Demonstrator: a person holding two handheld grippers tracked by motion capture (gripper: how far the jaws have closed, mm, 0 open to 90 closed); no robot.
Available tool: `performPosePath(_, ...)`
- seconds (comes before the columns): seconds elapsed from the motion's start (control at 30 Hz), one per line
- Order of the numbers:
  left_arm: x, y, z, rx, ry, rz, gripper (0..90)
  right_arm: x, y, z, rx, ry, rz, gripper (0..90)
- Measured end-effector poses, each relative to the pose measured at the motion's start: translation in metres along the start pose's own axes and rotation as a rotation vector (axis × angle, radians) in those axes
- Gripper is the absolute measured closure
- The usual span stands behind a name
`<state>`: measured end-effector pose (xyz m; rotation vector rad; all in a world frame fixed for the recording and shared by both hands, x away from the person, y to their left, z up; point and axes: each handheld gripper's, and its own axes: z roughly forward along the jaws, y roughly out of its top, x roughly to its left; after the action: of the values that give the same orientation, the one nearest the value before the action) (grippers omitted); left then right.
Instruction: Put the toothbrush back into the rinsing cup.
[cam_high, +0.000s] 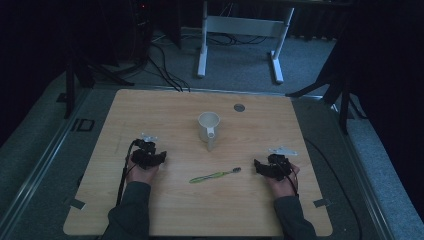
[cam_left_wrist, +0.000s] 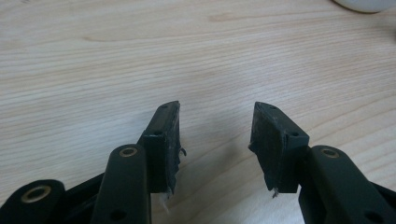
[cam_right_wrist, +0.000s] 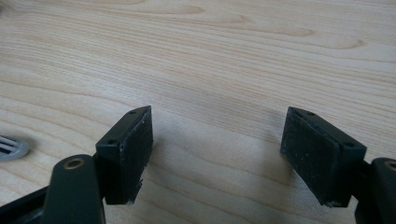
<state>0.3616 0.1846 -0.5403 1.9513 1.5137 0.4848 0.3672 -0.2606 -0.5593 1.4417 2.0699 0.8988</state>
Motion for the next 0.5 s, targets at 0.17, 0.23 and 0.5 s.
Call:
performPosePath(0.17, 0.001, -0.001, -0.011, -0.020, -0.003, 0.021, 52.6, 0.000, 0.000, 0.000, 0.000, 0.000, 0.000, 24.7)
performPosePath(0.23, 0.001, -0.001, -0.014, -0.016, -0.003, 0.038, 52.4, 0.000, 0.000, 0.000, 0.000, 0.001, 0.000, 24.7)
performPosePath(0.5, 0.004, -0.001, -0.028, -0.037, -0.025, 0.048, 52.2, 0.000, 0.000, 0.000, -0.001, 0.002, -0.003, 24.7)
